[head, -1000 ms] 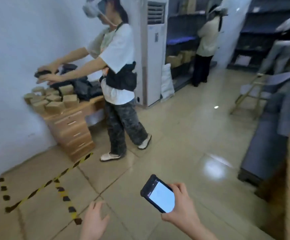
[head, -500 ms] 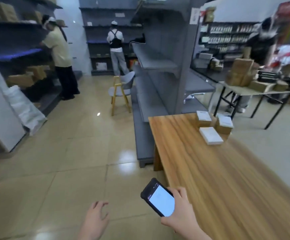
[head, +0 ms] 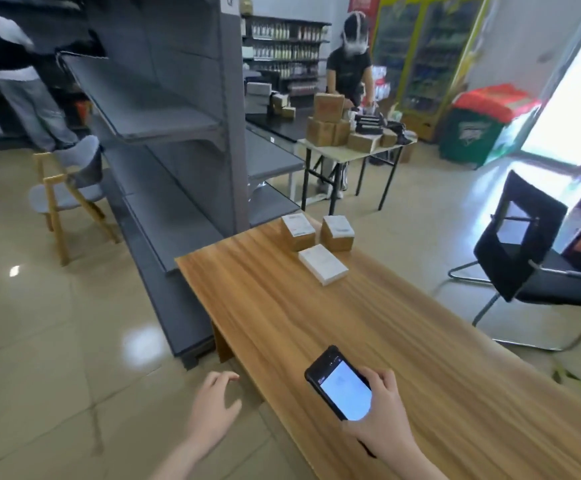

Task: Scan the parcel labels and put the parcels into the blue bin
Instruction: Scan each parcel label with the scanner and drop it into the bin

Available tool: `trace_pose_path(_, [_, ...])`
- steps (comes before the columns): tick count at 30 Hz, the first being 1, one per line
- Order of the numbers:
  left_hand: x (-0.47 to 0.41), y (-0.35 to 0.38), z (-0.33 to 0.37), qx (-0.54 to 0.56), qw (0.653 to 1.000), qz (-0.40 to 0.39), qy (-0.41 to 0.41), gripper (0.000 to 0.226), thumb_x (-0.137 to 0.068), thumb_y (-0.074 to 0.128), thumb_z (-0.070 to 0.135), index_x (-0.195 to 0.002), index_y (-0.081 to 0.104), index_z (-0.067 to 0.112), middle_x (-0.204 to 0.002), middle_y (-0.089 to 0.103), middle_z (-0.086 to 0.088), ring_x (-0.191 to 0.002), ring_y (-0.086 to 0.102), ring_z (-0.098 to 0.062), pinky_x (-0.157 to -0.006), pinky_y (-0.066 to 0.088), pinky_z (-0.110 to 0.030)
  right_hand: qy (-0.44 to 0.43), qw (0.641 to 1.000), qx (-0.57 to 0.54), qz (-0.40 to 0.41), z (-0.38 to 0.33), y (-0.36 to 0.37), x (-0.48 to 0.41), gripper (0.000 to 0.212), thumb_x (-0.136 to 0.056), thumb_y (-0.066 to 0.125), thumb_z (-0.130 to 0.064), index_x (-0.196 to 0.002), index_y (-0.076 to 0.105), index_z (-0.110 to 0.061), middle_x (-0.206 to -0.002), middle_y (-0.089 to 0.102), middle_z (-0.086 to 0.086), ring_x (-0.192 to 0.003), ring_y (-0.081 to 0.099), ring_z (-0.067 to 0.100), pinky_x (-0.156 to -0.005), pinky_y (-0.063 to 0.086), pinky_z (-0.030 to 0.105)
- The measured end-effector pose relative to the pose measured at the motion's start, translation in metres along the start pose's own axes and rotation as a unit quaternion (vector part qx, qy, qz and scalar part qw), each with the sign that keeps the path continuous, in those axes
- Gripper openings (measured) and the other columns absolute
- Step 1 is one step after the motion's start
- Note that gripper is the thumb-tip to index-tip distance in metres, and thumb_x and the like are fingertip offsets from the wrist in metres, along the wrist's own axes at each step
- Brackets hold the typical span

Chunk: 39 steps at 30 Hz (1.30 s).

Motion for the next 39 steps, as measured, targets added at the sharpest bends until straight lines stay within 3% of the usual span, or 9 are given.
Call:
trace_pose_path(5, [-0.075,0.022,0.041,-0.024,0.997,-0.041,0.062,0.038,-0.088,0.062,0.029,-0.125,0.052,0.030,-0.115,0.046,0.014,-0.101,0.051,-0.004,-0.084,0.045,-0.023,0.049,0.998,-0.006,0.028,0.025,-0.011,-0.046,0.100,-0.052,0.081,-0.033,-0.141,0.037,-0.020,-0.122,0.027,-0.014,-0.100,0.050,0.014,-0.085,0.051,0.035])
trace_pose_path(8, [-0.111,0.034,0.060,-0.046,0.993,-0.070,0.088,0.039,-0.089,0.060,0.033,-0.127,0.049,0.032,-0.118,0.043,0.016,-0.097,0.051,-0.001,-0.080,0.047,-0.021,0.061,0.997,-0.022,0.040,0.036,-0.019,-0.079,0.098,-0.055,0.082,-0.030,-0.141,0.037,-0.018,-0.118,0.025,-0.015,-0.102,0.048,0.016,-0.091,0.049,0.038])
trace_pose_path(12, [-0.154,0.043,0.084,-0.064,0.988,-0.102,0.098,0.039,-0.091,0.059,0.033,-0.128,0.047,0.032,-0.121,0.041,0.016,-0.099,0.054,-0.006,-0.083,0.050,-0.026,0.078,0.995,-0.039,0.051,0.048,-0.027,-0.112,0.096,-0.057,0.085,-0.030,-0.140,0.039,-0.018,-0.120,0.027,-0.013,-0.105,0.046,0.016,-0.095,0.047,0.041])
trace_pose_path(17, [-0.202,0.060,0.112,-0.077,0.981,-0.139,0.111,0.039,-0.091,0.059,0.029,-0.128,0.047,0.031,-0.122,0.039,0.015,-0.096,0.054,-0.006,-0.077,0.046,-0.021,0.107,0.992,-0.042,0.054,0.057,-0.031,-0.147,0.099,-0.055,0.086,-0.031,-0.142,0.038,-0.020,-0.125,0.029,-0.014,-0.106,0.047,0.020,-0.091,0.050,0.039])
trace_pose_path(24, [-0.286,0.103,0.143,-0.147,0.953,-0.186,0.187,0.046,-0.087,0.061,0.019,-0.132,0.050,0.019,-0.127,0.047,0.004,-0.118,0.043,-0.015,-0.102,0.035,-0.023,0.157,0.984,-0.049,0.067,0.072,-0.027,-0.189,0.093,-0.053,0.079,-0.030,-0.137,0.041,-0.029,-0.122,0.030,-0.017,-0.100,0.052,0.022,-0.083,0.051,0.036])
trace_pose_path(30, [-0.365,0.156,0.196,-0.240,0.894,-0.214,0.311,0.064,-0.085,0.070,0.020,-0.142,0.041,0.023,-0.143,0.040,0.004,-0.135,0.034,-0.015,-0.110,0.037,-0.030,0.222,0.970,-0.028,0.099,0.084,-0.023,-0.213,0.090,-0.050,0.079,-0.032,-0.133,0.046,-0.027,-0.117,0.030,-0.016,-0.099,0.052,0.013,-0.088,0.046,0.033])
trace_pose_path(36, [-0.422,0.211,0.224,-0.367,0.778,-0.299,0.413,0.088,-0.084,0.069,0.014,-0.152,0.015,0.030,-0.161,0.005,0.003,-0.148,-0.001,-0.024,-0.113,0.030,-0.043,0.276,0.953,-0.054,0.116,0.088,-0.015,-0.238,0.089,-0.047,0.076,-0.030,-0.131,0.046,-0.031,-0.118,0.033,-0.017,-0.098,0.053,0.010,-0.089,0.047,0.034])
trace_pose_path(39, [-0.439,0.233,0.229,-0.435,0.713,-0.307,0.456,0.096,-0.083,0.072,0.021,-0.153,0.008,0.030,-0.163,-0.002,-0.001,-0.148,-0.002,-0.028,-0.110,0.030,-0.044,0.298,0.946,-0.057,0.117,0.091,-0.010,-0.251,0.088,-0.048,0.077,-0.027,-0.131,0.047,-0.031,-0.117,0.032,-0.016,-0.095,0.050,0.009,-0.090,0.046,0.035])
Point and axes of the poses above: each hand's wrist, its own x-axis away from the middle knuckle, its own y-axis out of the palm, z = x × y, the point moved 8 cm from there along -x, towards the middle knuckle
